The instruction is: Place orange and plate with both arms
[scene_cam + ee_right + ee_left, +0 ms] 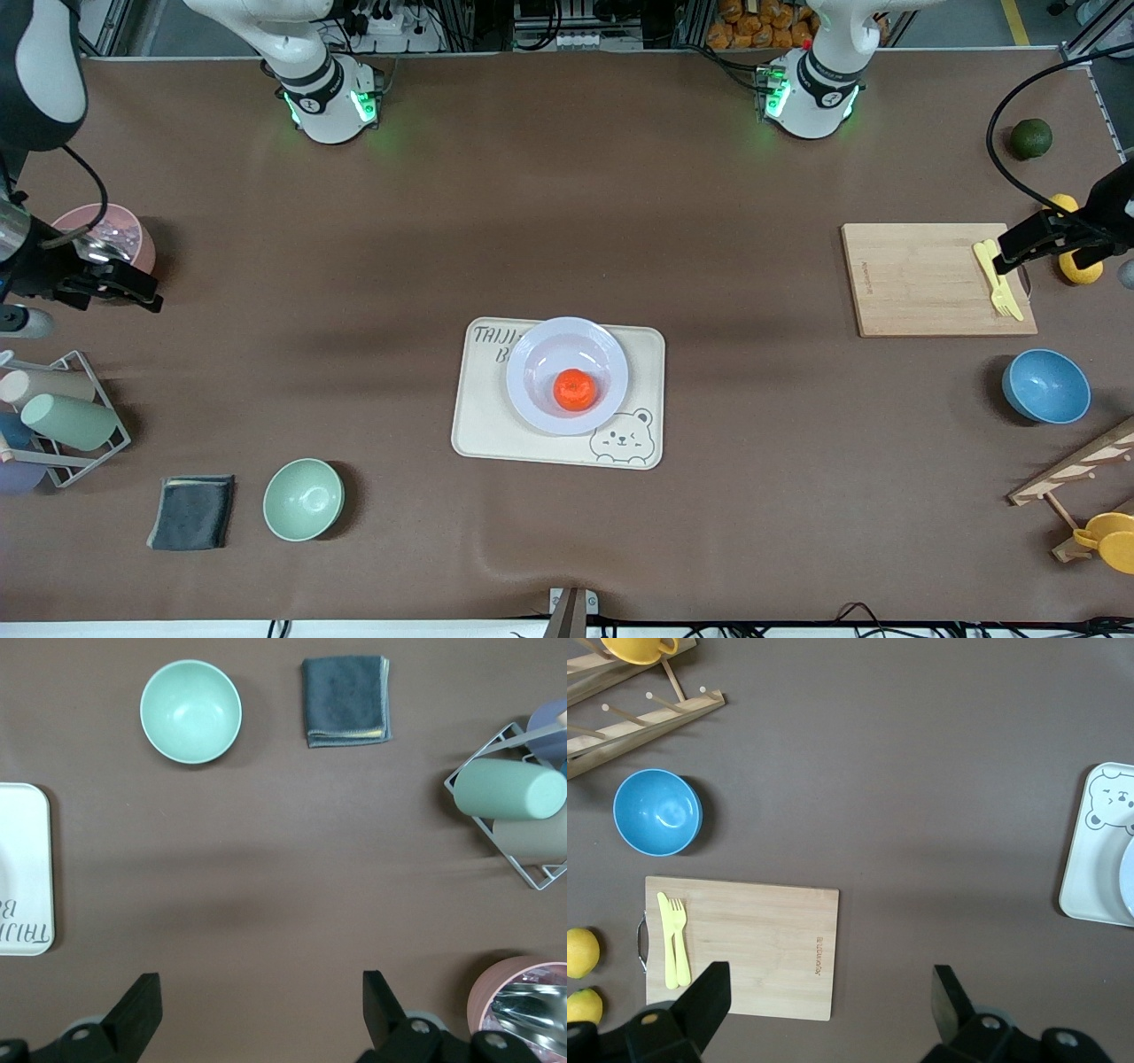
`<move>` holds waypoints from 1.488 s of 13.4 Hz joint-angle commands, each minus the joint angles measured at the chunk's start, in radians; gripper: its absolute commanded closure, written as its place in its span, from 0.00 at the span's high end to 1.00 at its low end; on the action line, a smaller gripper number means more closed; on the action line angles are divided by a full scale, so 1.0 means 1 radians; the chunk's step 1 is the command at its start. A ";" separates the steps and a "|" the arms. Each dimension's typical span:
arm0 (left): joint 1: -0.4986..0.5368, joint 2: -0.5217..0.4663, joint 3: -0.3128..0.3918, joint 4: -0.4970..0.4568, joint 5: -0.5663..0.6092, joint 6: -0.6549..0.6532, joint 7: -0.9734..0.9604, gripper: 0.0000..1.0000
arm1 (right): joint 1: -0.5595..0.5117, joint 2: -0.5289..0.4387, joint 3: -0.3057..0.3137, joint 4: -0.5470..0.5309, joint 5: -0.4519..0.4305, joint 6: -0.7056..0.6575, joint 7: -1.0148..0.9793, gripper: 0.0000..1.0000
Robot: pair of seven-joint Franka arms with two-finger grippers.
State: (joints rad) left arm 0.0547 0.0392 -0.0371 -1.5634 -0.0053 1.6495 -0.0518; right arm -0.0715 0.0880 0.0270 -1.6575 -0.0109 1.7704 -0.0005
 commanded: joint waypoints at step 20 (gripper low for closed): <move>-0.010 -0.002 -0.033 0.075 0.048 -0.077 0.017 1.00 | 0.022 -0.014 -0.001 0.123 -0.021 -0.051 0.020 1.00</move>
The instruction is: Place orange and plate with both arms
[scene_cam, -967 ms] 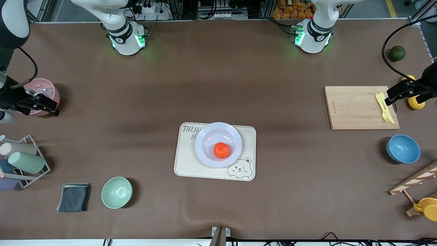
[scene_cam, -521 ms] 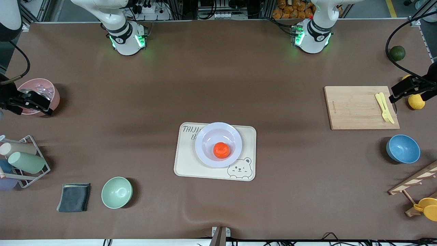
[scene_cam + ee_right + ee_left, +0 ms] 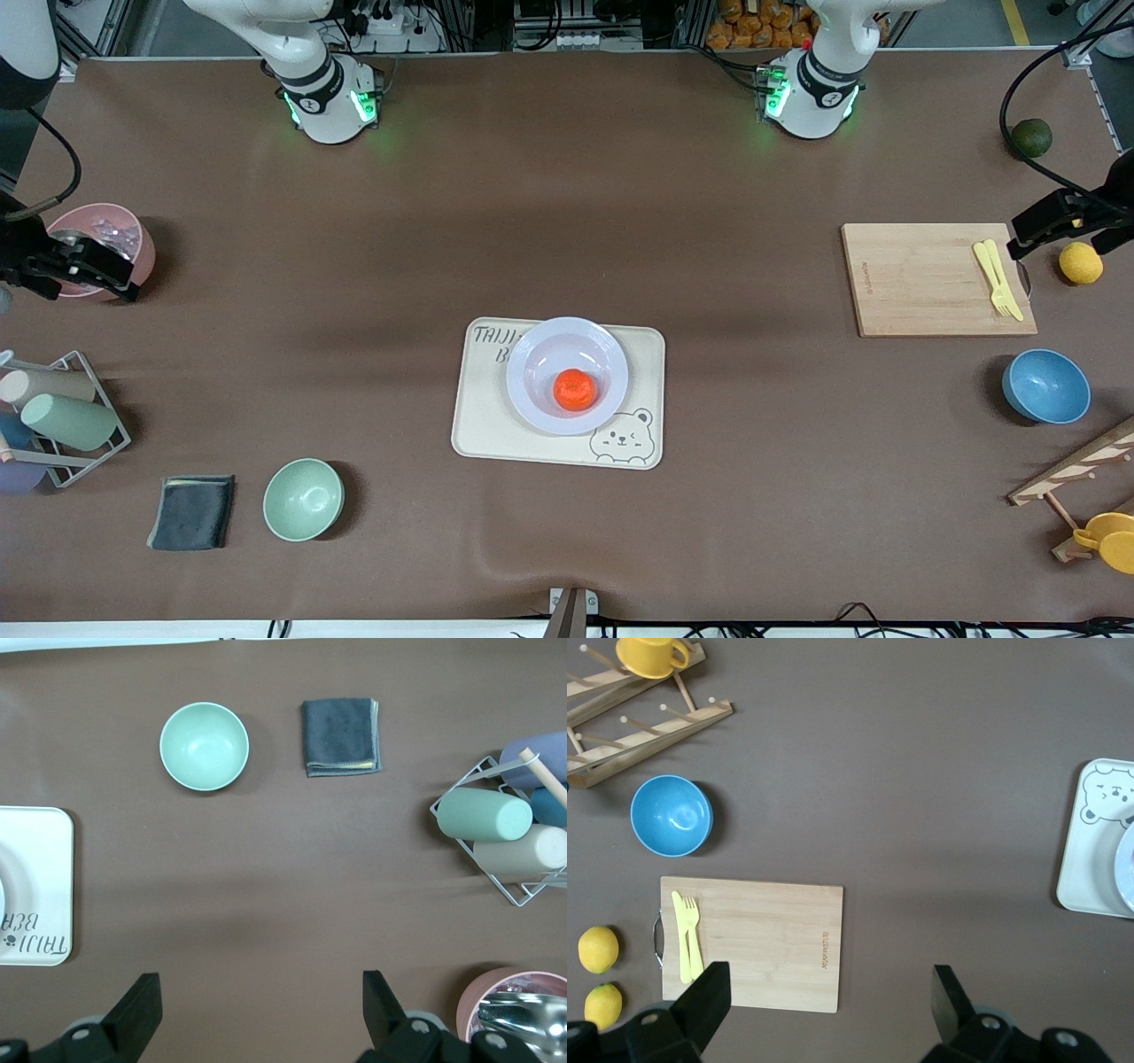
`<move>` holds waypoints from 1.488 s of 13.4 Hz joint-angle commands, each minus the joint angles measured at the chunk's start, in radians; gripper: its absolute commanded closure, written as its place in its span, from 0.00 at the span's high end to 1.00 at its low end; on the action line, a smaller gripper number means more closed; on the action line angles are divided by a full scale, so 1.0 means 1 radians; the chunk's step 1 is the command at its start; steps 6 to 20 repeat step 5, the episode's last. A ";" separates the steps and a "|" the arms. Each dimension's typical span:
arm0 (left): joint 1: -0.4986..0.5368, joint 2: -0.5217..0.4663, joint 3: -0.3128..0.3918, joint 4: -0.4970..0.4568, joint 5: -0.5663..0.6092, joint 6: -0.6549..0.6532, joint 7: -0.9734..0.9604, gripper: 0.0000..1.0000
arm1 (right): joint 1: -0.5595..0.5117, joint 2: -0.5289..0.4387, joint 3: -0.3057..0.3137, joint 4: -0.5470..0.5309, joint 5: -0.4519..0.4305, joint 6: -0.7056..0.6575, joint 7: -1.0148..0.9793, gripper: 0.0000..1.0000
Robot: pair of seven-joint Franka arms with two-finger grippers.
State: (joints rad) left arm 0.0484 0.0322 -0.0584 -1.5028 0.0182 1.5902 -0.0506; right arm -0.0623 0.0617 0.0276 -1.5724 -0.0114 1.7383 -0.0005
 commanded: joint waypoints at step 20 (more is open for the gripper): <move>-0.004 0.005 -0.021 0.013 0.014 -0.018 0.012 1.00 | 0.002 0.013 -0.005 0.038 -0.019 -0.017 0.014 1.00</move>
